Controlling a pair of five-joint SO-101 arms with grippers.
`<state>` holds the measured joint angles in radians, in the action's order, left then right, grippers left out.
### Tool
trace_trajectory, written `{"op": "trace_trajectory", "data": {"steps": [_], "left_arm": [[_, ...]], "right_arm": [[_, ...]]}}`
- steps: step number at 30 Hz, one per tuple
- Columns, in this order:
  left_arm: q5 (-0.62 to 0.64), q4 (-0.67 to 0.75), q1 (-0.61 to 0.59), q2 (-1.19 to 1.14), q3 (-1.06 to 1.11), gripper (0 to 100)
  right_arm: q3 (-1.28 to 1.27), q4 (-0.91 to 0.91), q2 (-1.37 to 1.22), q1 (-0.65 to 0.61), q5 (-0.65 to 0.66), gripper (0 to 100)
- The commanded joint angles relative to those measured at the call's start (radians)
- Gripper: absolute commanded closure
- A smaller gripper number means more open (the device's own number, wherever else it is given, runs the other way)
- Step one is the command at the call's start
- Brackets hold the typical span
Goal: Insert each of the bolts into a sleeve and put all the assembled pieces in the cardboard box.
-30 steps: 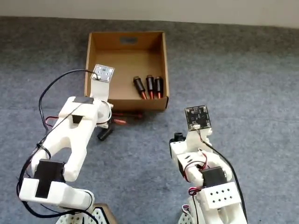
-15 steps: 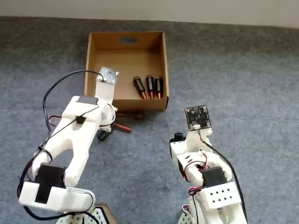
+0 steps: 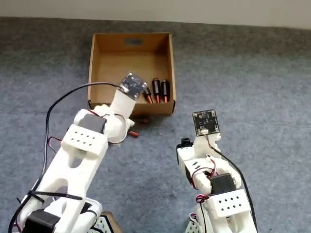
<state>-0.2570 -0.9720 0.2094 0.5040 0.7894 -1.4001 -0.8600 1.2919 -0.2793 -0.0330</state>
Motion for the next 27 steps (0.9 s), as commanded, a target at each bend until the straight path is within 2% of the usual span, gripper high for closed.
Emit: {"op": "trace_trajectory", "data": {"steps": [1, 4, 8, 13, 19, 27], "left_arm": [[-0.008, 0.020, 0.015, 0.035, 0.016, 98], [0.015, 0.072, 0.019, 0.035, 0.073, 90], [0.242, 0.146, 0.018, 0.035, 0.148, 78], [0.517, 0.270, 0.015, 0.035, 0.188, 79], [0.744, 0.275, 0.015, 0.016, 0.188, 79], [0.845, 0.273, 0.015, -0.240, 0.111, 79]], "right_arm": [[0.008, 0.015, 0.018, 0.036, -0.006, 99.3], [0.008, 0.015, 0.018, 0.031, -0.006, 99.3], [0.008, 0.015, 0.018, 0.030, -0.006, 99.3], [0.008, 0.015, 0.018, 0.030, -0.006, 99.3], [0.008, 0.015, 0.018, 0.030, -0.008, 99.3], [0.008, 0.015, 0.018, 0.030, -0.008, 99.3]]}}
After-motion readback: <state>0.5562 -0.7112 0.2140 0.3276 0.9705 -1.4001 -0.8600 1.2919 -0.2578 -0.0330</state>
